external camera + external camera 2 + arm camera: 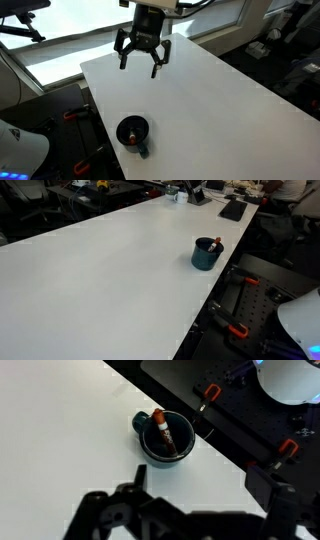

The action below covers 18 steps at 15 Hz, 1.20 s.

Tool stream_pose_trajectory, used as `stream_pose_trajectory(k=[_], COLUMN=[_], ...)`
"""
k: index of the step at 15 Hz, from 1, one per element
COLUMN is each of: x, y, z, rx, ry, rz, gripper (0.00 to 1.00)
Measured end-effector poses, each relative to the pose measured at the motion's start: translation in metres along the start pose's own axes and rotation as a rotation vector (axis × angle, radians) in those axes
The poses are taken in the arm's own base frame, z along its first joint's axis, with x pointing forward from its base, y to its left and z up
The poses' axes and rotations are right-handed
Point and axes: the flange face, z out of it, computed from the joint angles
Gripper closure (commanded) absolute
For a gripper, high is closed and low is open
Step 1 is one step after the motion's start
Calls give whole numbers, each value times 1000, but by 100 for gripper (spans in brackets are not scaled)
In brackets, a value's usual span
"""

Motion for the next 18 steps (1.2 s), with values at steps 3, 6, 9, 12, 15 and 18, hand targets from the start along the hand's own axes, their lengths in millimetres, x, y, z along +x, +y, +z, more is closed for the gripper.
stream_pose_trajectory(k=[3, 6, 9, 12, 15, 18], x=[7, 5, -4, -11, -12, -11], y=[-6, -16, -27, -32, -33, -33], z=[17, 44, 70, 79, 78, 79], rx=[44, 73, 86, 90, 88, 89], ry=[-19, -49, -59, -57, -54, -56], rz=[-7, -4, 11, 15, 16, 14], gripper=[0, 0, 0, 0, 0, 0])
